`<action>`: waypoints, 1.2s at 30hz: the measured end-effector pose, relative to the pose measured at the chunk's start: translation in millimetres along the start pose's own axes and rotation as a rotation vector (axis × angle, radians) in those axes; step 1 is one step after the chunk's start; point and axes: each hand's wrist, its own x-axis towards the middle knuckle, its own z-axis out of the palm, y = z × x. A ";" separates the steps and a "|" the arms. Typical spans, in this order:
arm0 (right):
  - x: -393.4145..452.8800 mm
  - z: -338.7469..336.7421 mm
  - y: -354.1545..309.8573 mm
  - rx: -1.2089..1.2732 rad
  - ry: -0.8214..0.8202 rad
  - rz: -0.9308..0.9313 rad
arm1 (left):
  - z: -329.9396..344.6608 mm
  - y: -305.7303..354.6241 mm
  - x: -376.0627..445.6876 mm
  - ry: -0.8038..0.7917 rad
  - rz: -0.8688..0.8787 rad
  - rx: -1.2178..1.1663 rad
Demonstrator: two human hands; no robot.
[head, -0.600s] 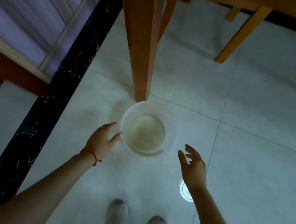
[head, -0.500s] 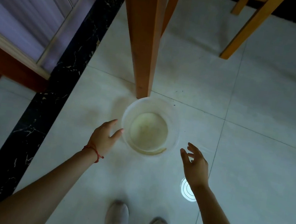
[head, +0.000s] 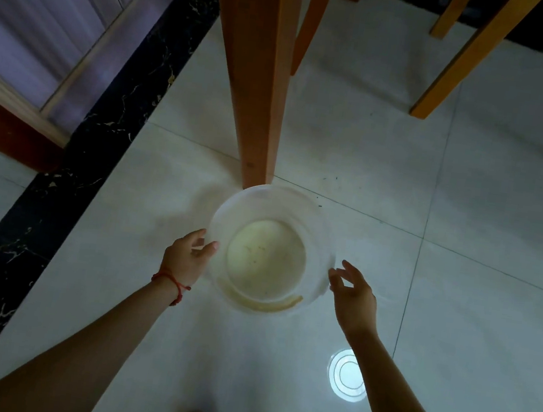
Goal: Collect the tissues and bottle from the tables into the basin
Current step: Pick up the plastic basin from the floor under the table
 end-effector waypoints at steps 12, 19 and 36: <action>-7.8 -7.1 6.9 -0.034 0.003 -0.056 | -3.4 -7.7 -11.3 -0.003 -0.026 -0.237; -67.1 -41.6 -13.5 0.024 -0.006 -0.054 | -32.6 8.9 -63.4 -0.033 -0.038 -0.306; -237.5 -156.2 -149.2 0.142 -0.020 -0.035 | -169.4 117.9 -226.0 -0.100 -0.035 -0.423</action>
